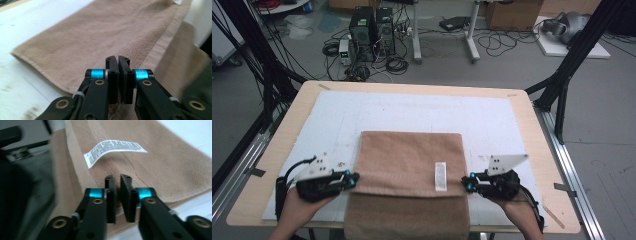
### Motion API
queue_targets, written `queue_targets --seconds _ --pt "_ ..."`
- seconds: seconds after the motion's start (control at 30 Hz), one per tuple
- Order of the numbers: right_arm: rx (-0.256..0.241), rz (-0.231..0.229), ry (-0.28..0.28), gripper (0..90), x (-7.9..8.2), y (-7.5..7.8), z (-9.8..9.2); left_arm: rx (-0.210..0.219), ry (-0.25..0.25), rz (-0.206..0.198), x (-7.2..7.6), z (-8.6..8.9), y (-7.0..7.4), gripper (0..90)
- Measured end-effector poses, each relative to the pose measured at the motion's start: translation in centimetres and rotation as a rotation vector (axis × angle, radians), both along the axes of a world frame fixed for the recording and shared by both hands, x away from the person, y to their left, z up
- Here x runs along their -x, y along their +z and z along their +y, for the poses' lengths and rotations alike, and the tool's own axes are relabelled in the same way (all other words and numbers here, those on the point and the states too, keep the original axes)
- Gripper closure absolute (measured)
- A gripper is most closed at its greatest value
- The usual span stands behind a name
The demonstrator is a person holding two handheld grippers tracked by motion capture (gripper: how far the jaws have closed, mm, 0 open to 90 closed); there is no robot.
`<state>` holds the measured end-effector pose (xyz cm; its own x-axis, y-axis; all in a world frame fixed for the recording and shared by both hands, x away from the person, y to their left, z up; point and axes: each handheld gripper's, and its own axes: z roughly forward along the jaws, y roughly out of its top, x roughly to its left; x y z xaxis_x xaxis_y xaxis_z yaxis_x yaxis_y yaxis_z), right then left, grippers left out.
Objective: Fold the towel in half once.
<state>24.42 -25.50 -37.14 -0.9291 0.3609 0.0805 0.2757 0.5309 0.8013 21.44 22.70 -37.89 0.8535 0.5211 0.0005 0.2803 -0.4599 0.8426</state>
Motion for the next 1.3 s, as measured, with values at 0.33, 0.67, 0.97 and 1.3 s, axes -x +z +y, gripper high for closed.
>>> queue_targets --seconds 0.33,0.67,0.97,1.3 --pt "0.023 0.008 -0.095 52.4 -2.5 -1.7 0.4 -0.028 0.089 -0.036 -2.5 0.0 -1.4 53.1" --pt "0.11 0.025 -0.273 40.4 -10.3 -4.3 1.1 -0.09 0.284 -0.006 -9.5 -0.3 -3.6 44.1" --pt "0.153 0.091 -0.301 42.6 -11.6 -7.0 2.4 -0.085 0.315 0.168 -12.0 -0.1 -6.4 46.4" --pt "0.067 0.173 -0.259 80.3 -11.8 -7.3 2.2 -0.035 0.257 0.235 -12.2 -0.4 -6.3 81.6"
